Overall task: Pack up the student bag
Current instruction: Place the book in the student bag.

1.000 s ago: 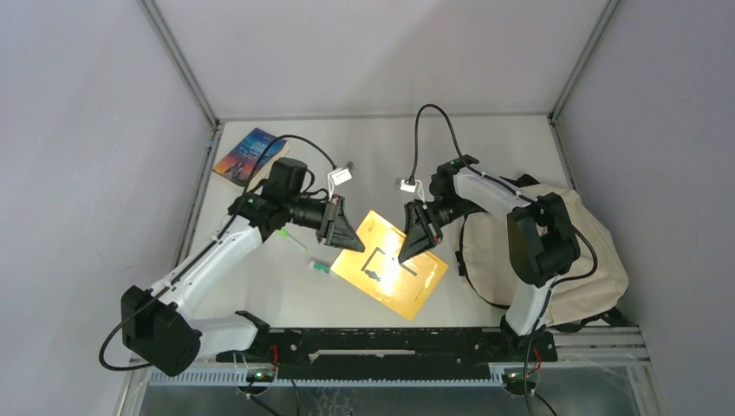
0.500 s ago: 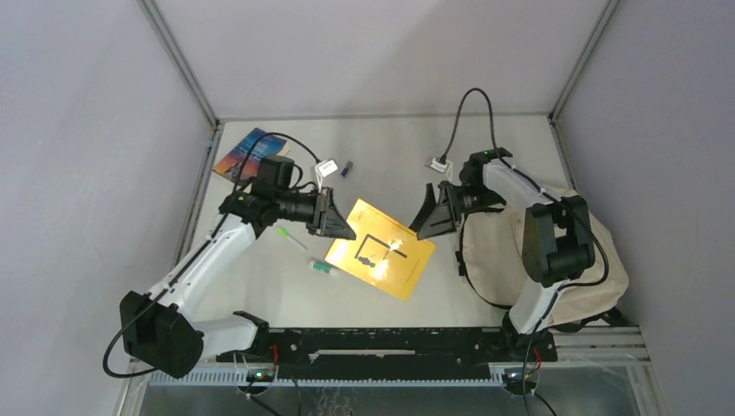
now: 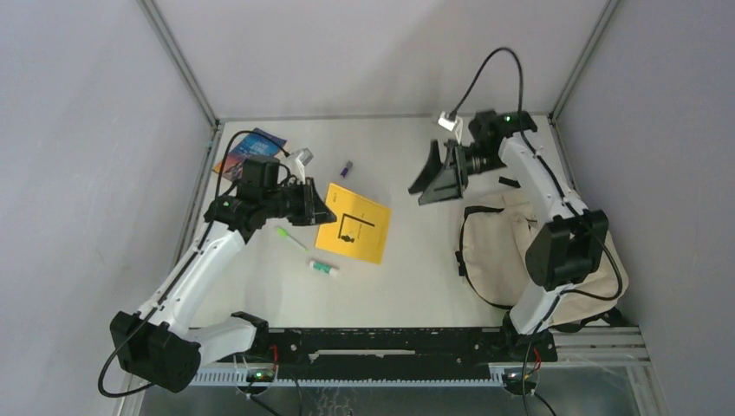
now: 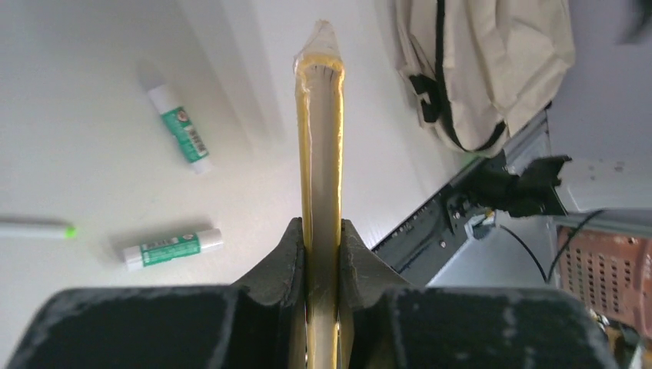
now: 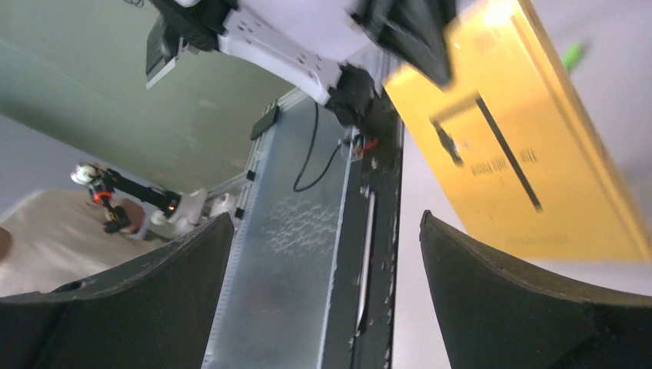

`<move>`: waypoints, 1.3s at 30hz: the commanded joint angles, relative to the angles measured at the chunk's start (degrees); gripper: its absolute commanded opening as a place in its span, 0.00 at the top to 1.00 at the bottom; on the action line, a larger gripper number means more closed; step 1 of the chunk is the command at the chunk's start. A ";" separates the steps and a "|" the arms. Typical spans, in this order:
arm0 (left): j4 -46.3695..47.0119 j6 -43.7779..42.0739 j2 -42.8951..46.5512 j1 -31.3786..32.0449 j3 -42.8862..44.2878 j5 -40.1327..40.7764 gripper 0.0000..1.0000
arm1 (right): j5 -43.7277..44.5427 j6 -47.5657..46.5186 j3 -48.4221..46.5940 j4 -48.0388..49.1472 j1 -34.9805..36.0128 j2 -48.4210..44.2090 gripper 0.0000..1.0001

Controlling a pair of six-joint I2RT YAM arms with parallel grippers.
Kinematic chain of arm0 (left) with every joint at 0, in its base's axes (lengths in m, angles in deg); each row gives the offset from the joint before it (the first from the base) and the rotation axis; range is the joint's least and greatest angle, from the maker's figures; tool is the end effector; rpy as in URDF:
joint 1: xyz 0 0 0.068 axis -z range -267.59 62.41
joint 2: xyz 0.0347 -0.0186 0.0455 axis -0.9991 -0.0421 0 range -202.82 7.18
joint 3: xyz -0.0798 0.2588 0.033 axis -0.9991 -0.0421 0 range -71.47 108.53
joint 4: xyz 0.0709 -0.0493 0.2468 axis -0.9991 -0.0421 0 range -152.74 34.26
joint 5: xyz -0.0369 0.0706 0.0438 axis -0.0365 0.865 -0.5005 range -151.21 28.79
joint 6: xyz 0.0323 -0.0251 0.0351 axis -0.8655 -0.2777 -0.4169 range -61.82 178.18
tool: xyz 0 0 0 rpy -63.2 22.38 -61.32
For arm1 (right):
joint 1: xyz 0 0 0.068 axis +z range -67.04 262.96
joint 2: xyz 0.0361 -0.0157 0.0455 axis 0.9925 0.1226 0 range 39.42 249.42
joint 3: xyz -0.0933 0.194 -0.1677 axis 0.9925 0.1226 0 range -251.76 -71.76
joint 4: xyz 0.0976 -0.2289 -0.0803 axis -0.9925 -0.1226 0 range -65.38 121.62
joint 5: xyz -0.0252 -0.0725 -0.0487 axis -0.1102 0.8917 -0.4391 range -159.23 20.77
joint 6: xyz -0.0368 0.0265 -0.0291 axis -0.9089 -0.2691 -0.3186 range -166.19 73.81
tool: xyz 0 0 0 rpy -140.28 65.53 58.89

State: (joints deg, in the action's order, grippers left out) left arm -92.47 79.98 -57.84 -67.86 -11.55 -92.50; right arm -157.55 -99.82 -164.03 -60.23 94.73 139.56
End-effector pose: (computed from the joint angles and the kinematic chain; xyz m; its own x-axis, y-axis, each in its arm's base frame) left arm 0.2157 -0.0971 0.3212 -0.8253 -0.0413 -0.5632 0.3729 0.7092 -0.5983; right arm 0.2911 0.0970 0.3254 -0.7003 -0.1702 -0.6933 -0.6826 -0.1247 0.7201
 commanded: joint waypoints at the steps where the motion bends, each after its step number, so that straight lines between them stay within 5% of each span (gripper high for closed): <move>1: 2.90 3.67 4.10 -0.12 7.40 9.01 1.00 | -5.58 12.10 -20.11 -0.26 3.76 -3.78 0.00; 4: 2.98 4.74 5.28 -0.13 7.82 14.24 1.00 | 2.34 23.11 -30.94 4.34 5.92 -0.95 0.00; 5: 3.18 5.06 5.80 -0.13 7.84 15.26 1.00 | 9.25 36.00 -29.90 12.71 7.89 -1.97 0.00; 6: 3.50 5.29 6.02 -0.13 7.77 15.91 1.00 | 19.99 45.92 -26.69 22.22 10.03 -4.02 0.00; 7: 3.84 5.51 6.43 -0.13 7.68 16.15 1.00 | 40.60 50.73 -24.62 28.53 12.36 -5.87 0.00; 9: 4.16 5.67 6.57 -0.13 7.71 16.34 1.00 | 58.75 52.32 -24.15 31.29 15.89 -6.80 0.00; 14: 4.14 5.51 6.87 -0.13 7.70 14.90 1.00 | 74.11 60.46 -16.72 38.81 16.35 -8.68 0.00; 19: 5.00 5.12 9.96 -0.13 5.88 18.96 1.00 | 94.99 67.08 4.59 50.99 15.70 -19.16 0.00; 25: 11.23 5.74 16.82 -0.13 1.35 23.44 1.00 | 88.16 75.43 25.91 54.11 3.34 -25.43 0.00; 28: 13.20 6.33 17.49 -0.13 0.57 22.63 1.00 | 96.68 75.46 33.86 55.03 6.23 -28.69 0.04; 34: 15.91 9.01 15.43 -0.13 -0.40 17.39 1.00 | 97.33 78.74 42.61 58.71 10.46 -31.87 0.07; 39: 17.47 11.09 14.74 -0.13 -1.93 14.89 1.00 | 102.57 79.56 44.86 56.84 11.22 -29.06 0.24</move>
State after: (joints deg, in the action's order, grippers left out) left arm -83.82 87.87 -43.87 -67.86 -12.73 -73.66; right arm -61.00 -22.95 -119.87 -5.22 105.48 109.44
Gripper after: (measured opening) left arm 0.170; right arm 0.821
